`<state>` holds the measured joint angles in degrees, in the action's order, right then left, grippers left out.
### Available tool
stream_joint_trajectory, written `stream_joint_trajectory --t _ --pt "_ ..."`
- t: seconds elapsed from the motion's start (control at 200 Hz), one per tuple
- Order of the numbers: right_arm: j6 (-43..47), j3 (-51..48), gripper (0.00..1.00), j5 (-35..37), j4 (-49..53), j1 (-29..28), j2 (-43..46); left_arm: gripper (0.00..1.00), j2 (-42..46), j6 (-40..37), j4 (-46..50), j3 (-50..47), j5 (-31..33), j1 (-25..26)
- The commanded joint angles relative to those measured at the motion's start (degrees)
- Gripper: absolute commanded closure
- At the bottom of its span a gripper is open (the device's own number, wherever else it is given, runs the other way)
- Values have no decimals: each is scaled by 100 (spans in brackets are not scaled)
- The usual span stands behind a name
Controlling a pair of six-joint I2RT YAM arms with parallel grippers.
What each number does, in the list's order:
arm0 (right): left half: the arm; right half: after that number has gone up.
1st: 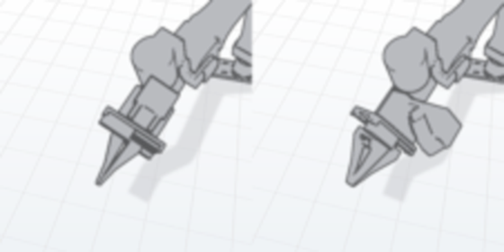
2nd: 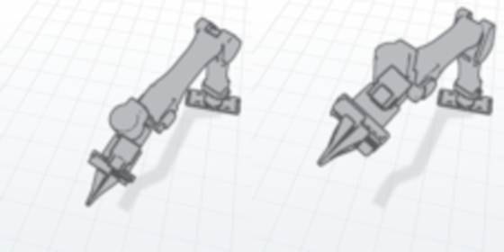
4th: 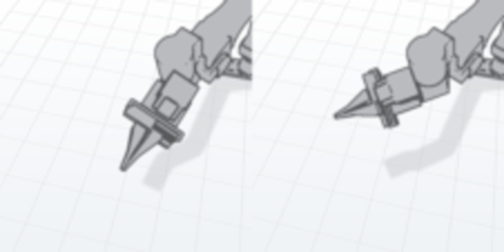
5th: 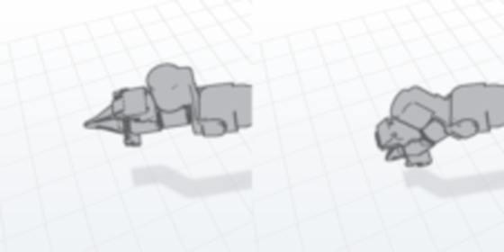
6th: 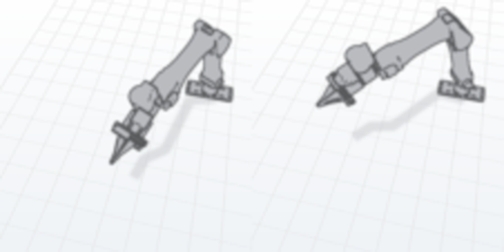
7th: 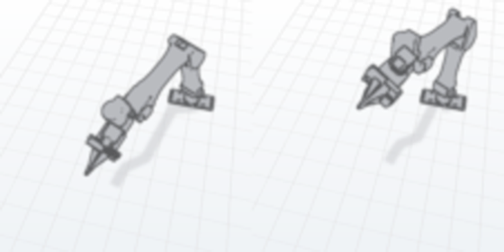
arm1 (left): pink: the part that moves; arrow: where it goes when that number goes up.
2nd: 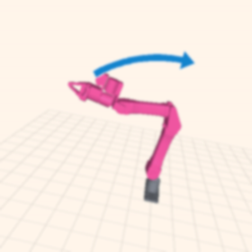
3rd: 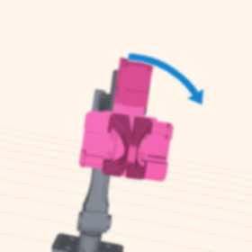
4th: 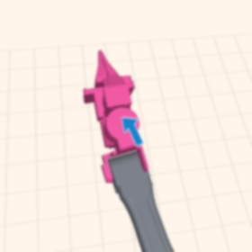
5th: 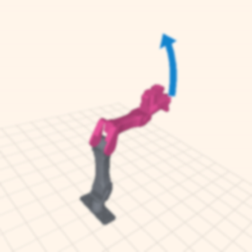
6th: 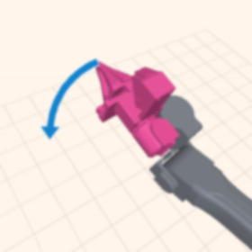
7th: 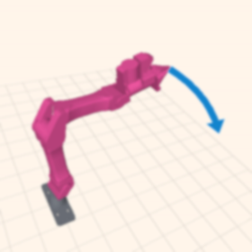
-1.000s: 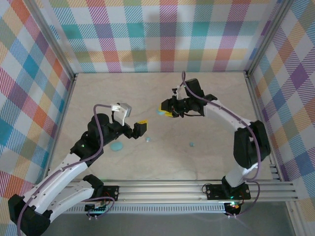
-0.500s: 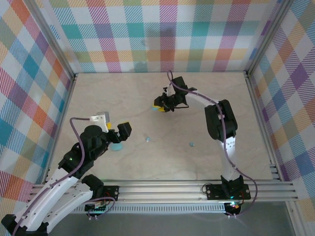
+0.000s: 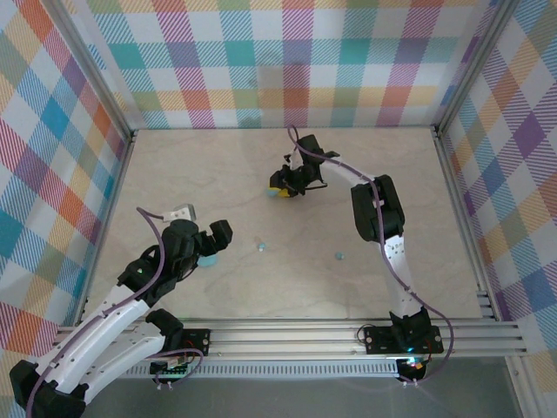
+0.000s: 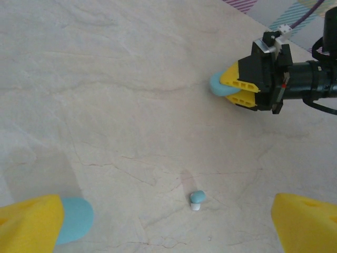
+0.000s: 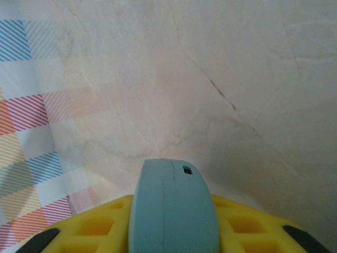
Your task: Insert the wireless bluetooth earbuds into the charging case
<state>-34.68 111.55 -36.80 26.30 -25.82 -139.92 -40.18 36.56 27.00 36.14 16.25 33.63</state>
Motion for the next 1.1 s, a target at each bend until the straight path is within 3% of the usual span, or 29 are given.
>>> stream_joint_trajectory --t 0.0,0.245,0.545,0.805,1.095 --pt "307 73 58 77 342 42 -115 0 -7 157 155 -4 159 4" --pt "495 -160 47 311 562 154 150 0 -25 71 378 119 185 3" --pt "861 -1017 44 670 541 310 1070 0 -108 227 1177 492 599 4" --pt "1026 -1933 44 781 428 298 1875 0 -1025 174 1835 825 398 -13" --pt "1097 -2705 44 1558 279 -64 2759 0 -2607 184 2443 1369 159 -150"
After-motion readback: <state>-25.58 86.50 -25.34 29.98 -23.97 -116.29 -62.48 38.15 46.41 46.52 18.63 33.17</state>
